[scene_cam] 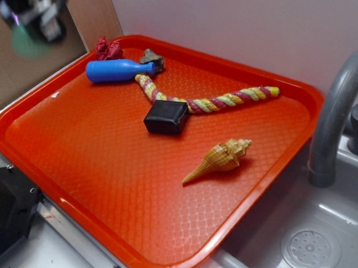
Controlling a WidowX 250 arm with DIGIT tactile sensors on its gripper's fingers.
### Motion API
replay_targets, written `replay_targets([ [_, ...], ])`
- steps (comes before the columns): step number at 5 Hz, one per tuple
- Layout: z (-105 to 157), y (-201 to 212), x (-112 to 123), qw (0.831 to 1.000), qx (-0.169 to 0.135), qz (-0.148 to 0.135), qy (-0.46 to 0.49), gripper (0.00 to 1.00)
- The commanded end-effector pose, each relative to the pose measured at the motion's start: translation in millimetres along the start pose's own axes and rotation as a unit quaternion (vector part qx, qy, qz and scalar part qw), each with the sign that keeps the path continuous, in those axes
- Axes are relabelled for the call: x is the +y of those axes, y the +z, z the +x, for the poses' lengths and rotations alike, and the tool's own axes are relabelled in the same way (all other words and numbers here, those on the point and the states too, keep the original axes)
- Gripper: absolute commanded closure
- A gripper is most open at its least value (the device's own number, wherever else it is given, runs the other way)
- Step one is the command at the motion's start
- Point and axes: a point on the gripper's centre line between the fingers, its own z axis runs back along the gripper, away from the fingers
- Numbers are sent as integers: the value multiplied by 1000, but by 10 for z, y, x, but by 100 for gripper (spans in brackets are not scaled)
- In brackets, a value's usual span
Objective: Grab the green ball.
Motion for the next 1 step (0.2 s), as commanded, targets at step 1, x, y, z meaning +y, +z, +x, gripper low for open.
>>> replay_targets([
  [1,181,441,-85,1000,-5,29,7,100],
])
